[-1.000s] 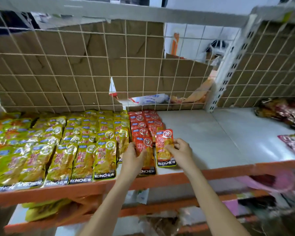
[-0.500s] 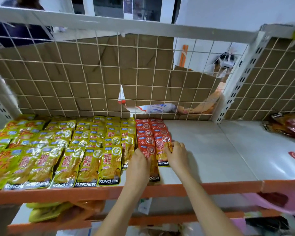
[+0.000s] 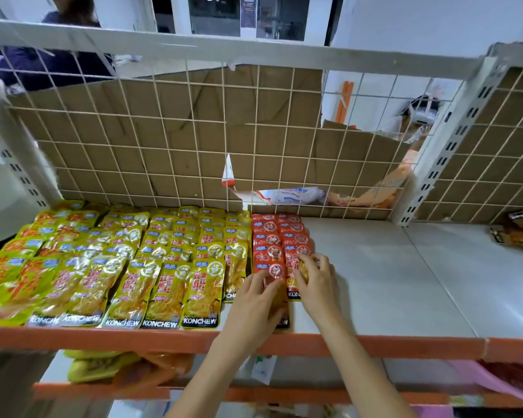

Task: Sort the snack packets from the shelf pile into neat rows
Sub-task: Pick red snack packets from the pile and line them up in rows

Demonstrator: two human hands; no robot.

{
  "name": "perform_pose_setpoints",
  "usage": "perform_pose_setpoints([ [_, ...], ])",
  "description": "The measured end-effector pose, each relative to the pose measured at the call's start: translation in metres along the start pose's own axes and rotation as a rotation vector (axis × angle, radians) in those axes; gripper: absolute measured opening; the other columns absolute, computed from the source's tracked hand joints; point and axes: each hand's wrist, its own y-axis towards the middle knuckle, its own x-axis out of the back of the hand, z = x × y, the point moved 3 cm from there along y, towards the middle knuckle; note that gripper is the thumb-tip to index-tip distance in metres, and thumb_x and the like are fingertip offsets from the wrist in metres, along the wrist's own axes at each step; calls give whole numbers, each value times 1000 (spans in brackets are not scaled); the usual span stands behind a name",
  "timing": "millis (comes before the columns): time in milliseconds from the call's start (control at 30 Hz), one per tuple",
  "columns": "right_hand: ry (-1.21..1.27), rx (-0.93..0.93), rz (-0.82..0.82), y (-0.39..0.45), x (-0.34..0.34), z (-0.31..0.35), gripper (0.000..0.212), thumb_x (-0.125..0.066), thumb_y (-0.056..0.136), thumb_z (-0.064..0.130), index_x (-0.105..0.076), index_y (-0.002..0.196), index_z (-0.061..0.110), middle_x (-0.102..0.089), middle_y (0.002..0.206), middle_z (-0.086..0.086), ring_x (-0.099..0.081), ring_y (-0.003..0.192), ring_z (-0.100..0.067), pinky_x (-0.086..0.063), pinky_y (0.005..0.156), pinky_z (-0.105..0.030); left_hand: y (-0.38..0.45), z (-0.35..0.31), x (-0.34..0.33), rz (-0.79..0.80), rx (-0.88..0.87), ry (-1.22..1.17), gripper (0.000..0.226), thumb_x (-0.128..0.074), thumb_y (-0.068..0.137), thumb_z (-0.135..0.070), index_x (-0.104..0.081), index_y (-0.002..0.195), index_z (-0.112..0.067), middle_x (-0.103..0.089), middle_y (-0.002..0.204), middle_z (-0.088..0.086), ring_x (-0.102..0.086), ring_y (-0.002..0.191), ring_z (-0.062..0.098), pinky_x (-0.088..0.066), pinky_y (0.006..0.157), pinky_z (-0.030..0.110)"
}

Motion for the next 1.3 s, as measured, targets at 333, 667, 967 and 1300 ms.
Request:
perform_pose_setpoints([
  [333, -28, -4, 12, 2, 1, -1, 40, -58, 92, 30, -55, 130, 15, -47, 129, -7, -48, 115, -23, -44, 93, -33, -2, 4, -2, 71, 102, -183, 50, -62, 87, -31, -46, 135, -25, -28, 143, -1, -19, 134, 17, -24, 108, 27],
  [667, -103, -25, 36, -2, 7, 11, 38, -51, 95, 33, -52, 131, 18, -46, 130, -6, -47, 114, -23, -44, 91, -33, 5, 2, 5, 102, 111, -102, 49, -62, 83, -31, -51, 130, -20, -38, 135, 5, -31, 126, 25, -32, 103, 32],
  [967, -120, 37, 206, -13, 46, 11, 44, -44, 97, 37, -42, 138, 22, -47, 137, -2, -44, 122, -23, -38, 97, -35, 30, -14, 30, 240, 88, 238, 36, -54, 86, -44, -55, 116, -25, -50, 120, -2, -45, 118, 22, -34, 98, 36],
  [1300, -363, -71, 50, -108, 186, -124, 40, -51, 92, 34, -52, 129, 18, -56, 129, 0, -48, 122, -23, -39, 97, -36, 37, -167, -30, 98, -266, 144, 32, -73, 62, -30, -70, 90, -16, -68, 87, 0, -67, 79, 26, -54, 64, 36],
])
